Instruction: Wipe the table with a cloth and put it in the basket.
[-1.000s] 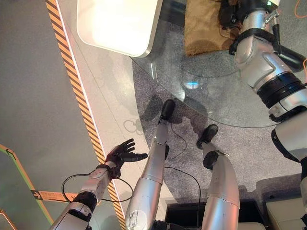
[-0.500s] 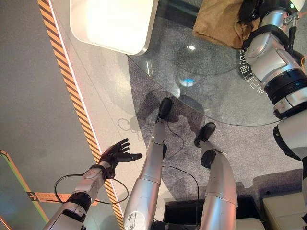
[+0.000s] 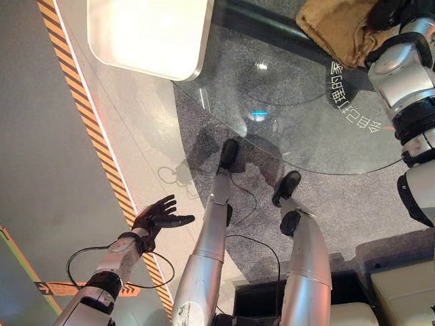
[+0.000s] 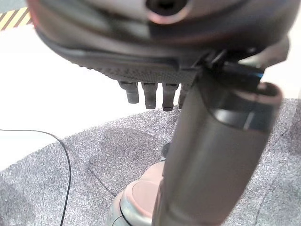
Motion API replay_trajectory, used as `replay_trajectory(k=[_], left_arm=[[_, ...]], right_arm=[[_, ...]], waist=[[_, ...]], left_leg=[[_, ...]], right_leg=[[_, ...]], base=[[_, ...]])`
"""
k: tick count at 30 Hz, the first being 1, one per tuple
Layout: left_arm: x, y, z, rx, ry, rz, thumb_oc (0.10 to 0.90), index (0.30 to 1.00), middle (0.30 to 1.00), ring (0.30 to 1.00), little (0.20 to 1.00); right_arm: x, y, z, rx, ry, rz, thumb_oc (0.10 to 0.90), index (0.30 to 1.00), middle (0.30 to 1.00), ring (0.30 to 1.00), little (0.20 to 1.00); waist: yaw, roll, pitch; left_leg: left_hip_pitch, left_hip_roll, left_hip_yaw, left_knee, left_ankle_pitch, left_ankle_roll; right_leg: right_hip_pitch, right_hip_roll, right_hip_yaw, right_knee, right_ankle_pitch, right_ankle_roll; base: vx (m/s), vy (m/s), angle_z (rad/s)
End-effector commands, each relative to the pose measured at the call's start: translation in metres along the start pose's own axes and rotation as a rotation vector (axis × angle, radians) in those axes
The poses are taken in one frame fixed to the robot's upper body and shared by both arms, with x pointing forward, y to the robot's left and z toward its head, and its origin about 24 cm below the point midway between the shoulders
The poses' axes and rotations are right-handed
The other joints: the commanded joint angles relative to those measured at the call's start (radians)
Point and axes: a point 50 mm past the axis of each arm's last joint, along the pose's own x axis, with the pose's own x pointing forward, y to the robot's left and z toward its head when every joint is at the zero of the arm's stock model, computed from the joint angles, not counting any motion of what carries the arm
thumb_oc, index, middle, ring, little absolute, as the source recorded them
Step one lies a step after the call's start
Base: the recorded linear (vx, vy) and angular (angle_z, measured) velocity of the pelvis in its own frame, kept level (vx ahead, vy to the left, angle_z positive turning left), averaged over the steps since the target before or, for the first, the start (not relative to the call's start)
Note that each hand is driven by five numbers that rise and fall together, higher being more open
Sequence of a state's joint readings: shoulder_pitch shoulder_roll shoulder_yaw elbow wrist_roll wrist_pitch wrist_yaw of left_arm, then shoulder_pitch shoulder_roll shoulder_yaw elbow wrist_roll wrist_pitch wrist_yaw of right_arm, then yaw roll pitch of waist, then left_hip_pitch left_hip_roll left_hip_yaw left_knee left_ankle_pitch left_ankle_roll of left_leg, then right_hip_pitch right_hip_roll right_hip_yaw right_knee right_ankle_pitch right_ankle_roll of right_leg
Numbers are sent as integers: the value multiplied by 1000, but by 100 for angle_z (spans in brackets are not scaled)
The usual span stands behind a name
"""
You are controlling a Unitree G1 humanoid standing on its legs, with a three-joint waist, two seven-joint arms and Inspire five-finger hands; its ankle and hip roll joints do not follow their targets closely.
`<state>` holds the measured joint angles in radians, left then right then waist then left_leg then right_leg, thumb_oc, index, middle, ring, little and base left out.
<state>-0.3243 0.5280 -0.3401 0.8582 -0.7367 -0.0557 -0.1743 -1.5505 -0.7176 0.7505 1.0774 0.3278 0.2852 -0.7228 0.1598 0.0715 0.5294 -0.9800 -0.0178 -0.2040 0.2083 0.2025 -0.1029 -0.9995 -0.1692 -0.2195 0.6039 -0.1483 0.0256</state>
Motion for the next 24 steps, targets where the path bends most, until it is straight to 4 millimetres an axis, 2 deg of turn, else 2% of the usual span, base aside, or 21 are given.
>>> replay_trajectory(k=[1, 6, 12, 17, 24], left_arm=[[-19, 20, -43, -71, 112, 86, 800, 900, 900, 900, 900], [-21, 18, -47, -75, 109, 80, 800, 900, 900, 900, 900], [-19, 18, -43, -72, 107, 76, 800, 900, 900, 900, 900], [-16, 16, -39, -69, 105, 74, 800, 900, 900, 900, 900], [-14, 13, -38, -61, 105, 60, 800, 900, 900, 900, 900]], right_arm=[[42, -103, -30, -10, 74, -420, 100, 300, 300, 300, 200], [44, -110, -37, 97, 117, -444, 100, 300, 300, 300, 200], [44, -112, -41, 141, 106, -440, 100, 300, 300, 300, 200], [39, -94, -8, 144, -63, -355, 100, 300, 300, 300, 200], [12, -51, 54, 111, -357, -126, 100, 300, 300, 300, 200]], waist=[[8, 6, -9], [9, 9, -9], [5, 10, -9], [4, 10, -9], [16, 11, -9]], left_leg=[[80, -61, 142, 93, -173, 109], [84, -60, 143, 88, -172, 107], [82, -62, 144, 85, -169, 105], [87, -64, 146, 74, -164, 104], [89, -66, 147, 75, -161, 99]], right_leg=[[101, 111, 19, -234, 131, 9], [103, 114, 23, -233, 128, 7], [100, 116, 26, -234, 130, 8], [101, 117, 25, -244, 134, 8], [109, 106, 13, -245, 125, 5]], base=[[-8, 24, -14], [-6, 16, -7], [0, 0, 0], [0, 0, 0], [-2, 0, -1]])
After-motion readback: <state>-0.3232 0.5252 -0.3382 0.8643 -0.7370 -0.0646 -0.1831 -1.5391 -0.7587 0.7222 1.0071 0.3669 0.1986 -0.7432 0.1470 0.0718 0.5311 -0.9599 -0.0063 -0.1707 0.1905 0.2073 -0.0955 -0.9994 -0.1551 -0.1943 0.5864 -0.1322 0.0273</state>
